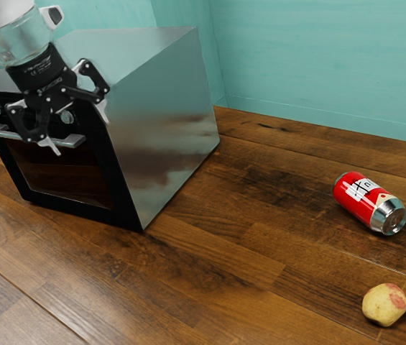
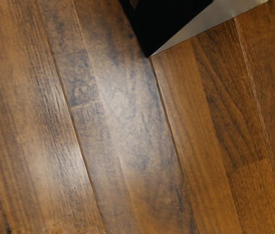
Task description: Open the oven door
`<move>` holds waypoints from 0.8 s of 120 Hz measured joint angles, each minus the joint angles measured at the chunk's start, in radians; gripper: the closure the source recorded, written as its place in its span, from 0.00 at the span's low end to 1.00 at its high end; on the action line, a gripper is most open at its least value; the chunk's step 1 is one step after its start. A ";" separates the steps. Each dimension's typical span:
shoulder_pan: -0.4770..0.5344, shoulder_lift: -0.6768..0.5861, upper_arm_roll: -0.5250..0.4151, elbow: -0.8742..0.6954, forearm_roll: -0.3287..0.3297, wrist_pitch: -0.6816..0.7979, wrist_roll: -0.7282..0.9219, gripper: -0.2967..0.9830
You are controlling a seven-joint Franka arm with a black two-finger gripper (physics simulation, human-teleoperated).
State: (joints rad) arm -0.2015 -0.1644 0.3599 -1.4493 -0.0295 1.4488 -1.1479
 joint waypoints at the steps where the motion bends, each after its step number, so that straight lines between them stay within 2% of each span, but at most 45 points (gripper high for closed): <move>1: 0.001 0.000 0.000 0.000 0.000 0.000 -0.014 0.23; 26: 0.039 -0.042 0.027 -0.041 0.003 -0.003 -0.297 0.23; 34: 0.062 -0.044 0.047 -0.042 0.024 0.003 -0.368 0.23; 46: 0.122 -0.034 -0.004 -0.054 0.054 0.066 -0.459 0.23; 71: 0.157 -0.057 -0.057 -0.175 0.130 0.225 -0.571 0.23; 84: 0.165 -0.057 -0.058 -0.184 0.136 0.289 -0.612 0.23; 96: 0.219 -0.036 -0.056 -0.183 0.123 0.324 -0.644 0.23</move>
State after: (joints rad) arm 0.0176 -0.2005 0.3035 -1.6327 0.0935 1.7732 -1.7917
